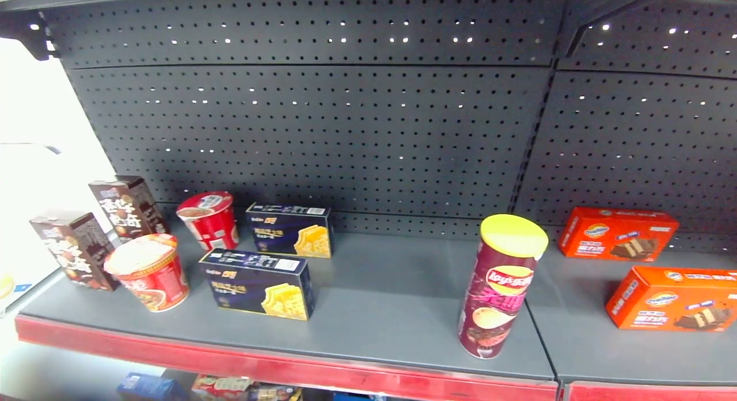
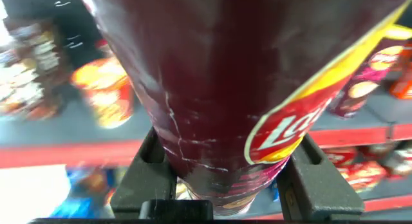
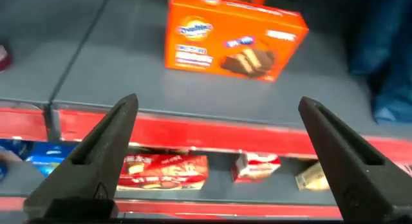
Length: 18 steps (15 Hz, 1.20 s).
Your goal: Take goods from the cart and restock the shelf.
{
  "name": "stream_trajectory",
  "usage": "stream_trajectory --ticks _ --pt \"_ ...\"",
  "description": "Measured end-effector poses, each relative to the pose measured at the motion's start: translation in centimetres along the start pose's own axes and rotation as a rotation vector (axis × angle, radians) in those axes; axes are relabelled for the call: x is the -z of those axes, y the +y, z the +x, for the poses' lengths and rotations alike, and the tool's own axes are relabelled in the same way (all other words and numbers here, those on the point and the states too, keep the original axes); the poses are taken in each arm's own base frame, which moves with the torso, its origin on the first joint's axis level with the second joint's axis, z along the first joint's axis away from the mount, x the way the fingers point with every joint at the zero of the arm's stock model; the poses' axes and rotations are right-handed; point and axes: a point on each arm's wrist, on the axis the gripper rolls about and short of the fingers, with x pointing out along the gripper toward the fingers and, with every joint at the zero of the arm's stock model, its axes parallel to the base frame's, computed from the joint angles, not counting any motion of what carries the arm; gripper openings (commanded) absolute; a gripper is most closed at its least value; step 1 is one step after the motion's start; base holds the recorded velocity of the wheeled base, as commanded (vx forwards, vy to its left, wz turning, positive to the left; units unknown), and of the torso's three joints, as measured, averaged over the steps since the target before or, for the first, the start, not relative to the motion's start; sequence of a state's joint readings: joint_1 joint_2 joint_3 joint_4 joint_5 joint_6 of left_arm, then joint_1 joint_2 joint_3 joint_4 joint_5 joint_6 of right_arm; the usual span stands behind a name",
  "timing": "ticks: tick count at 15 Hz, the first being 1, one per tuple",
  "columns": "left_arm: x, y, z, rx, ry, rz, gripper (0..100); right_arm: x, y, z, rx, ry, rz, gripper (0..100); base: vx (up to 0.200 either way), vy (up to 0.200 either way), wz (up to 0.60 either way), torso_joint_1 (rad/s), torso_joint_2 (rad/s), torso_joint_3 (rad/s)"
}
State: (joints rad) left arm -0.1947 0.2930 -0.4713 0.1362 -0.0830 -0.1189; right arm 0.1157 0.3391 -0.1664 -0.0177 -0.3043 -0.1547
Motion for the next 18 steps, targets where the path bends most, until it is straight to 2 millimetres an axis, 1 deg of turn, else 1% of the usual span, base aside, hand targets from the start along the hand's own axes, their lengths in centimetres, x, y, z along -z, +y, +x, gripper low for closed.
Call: stream_trajectory --ticks 6,8,9,10,12,14,17,18 --pt "-0.8 0.0 0.4 0.020 0.013 -0.002 0 0.5 0.1 -0.2 -0.042 -0.017 0.003 100 0.000 0.000 0.00 0.000 0.00 0.000" --pt "-1.6 -0.1 0.7 0.022 0.006 0.001 0 0.7 0.2 -0.3 -0.059 -0.021 0.003 100 0.000 0.000 0.00 0.000 0.00 0.000" --pt "-2.0 -0.1 0.9 0.025 0.010 0.002 0 0.9 0.2 -0.3 -0.061 -0.020 0.003 100 0.000 0.000 -0.60 -0.002 0.00 0.002" --pt "-2.5 -0.2 1.1 0.033 0.014 0.008 0 1.0 0.2 -0.3 -0.062 -0.019 0.003 100 0.000 0.000 0.00 0.000 0.00 0.000" --pt "-3.2 -0.2 1.9 0.062 0.033 0.039 0 1.2 0.3 -0.3 -0.079 -0.024 0.003 100 0.000 0.000 0.00 0.000 0.00 0.000" --pt "-4.0 -0.3 2.8 0.082 0.055 0.055 0 1.5 0.3 -0.5 -0.131 -0.047 0.005 100 0.000 0.000 0.00 0.000 0.00 0.000" --pt "-5.1 -0.4 4.2 0.091 0.082 0.062 0 2.5 0.4 -1.0 -0.177 -0.053 0.002 100 0.000 0.000 0.00 0.000 0.00 0.000" --pt "-5.6 -0.5 5.0 0.092 0.098 0.062 0 2.8 0.4 -1.2 -0.191 -0.062 0.003 100 0.000 0.000 0.00 0.000 0.00 0.000"
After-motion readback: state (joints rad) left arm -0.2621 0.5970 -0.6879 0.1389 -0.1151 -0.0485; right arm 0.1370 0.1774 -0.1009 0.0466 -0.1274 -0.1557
